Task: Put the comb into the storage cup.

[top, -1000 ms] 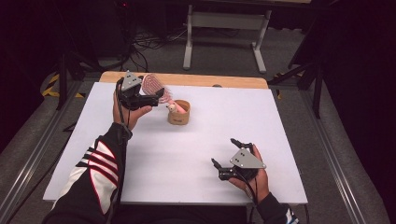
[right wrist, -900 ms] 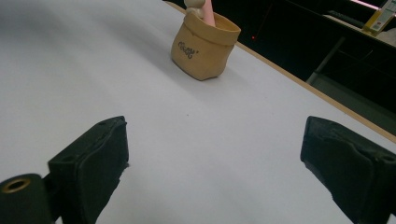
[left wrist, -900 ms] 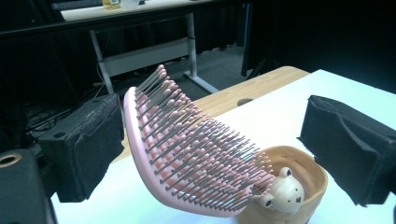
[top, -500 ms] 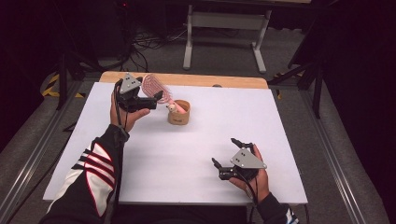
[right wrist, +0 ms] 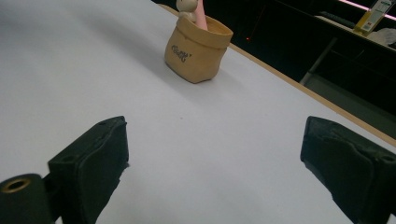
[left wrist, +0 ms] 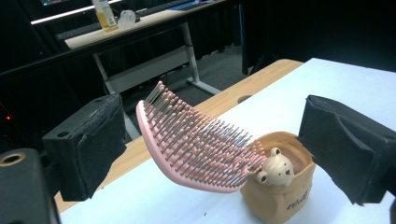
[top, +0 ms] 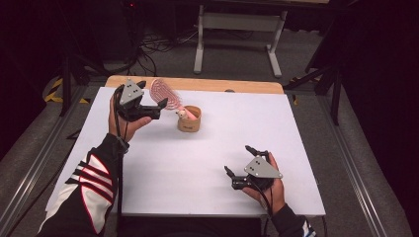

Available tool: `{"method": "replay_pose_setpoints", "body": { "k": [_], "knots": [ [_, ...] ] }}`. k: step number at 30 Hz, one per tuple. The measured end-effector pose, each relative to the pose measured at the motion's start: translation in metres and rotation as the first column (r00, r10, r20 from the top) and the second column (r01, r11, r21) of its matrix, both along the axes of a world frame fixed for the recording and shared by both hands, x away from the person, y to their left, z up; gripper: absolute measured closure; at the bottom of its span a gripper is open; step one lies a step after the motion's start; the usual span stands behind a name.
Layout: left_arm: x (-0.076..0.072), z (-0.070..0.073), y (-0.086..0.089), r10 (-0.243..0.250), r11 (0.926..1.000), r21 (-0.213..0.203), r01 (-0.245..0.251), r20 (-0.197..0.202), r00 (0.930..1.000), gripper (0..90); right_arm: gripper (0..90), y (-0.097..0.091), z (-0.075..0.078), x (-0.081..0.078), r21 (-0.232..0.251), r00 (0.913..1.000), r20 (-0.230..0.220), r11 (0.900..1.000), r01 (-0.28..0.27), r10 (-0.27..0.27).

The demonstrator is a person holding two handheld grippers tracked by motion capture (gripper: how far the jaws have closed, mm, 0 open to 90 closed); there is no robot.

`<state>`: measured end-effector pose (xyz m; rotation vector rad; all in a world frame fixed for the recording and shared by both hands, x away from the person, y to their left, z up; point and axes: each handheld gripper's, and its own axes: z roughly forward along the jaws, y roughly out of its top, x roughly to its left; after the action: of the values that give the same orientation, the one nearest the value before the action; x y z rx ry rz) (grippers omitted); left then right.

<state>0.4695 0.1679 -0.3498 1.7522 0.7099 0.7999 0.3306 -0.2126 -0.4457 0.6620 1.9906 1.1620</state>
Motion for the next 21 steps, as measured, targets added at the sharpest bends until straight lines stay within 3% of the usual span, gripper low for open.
{"method": "replay_pose_setpoints", "body": {
  "k": [11,14,21],
  "knots": [
    [-0.019,0.003,0.005,-0.03,0.9994,0.015,0.03,0.017,0.9994,8.7,8.3,-0.001,0.001,0.0,-0.001,0.9999,0.006,1.0,0.009,-0.009],
    [-0.024,0.001,0.006,-0.04,0.9986,0.035,0.039,0.016,0.9991,8.9,8.3,-0.001,0.002,-0.001,0.003,0.9999,0.01,0.9999,0.01,-0.01],
    [-0.03,-0.005,0.008,-0.052,0.9981,0.033,0.052,0.014,0.9985,9.3,8.3,-0.001,0.002,-0.001,0.003,0.9998,0.013,0.9999,0.012,-0.012]
  ]
}}
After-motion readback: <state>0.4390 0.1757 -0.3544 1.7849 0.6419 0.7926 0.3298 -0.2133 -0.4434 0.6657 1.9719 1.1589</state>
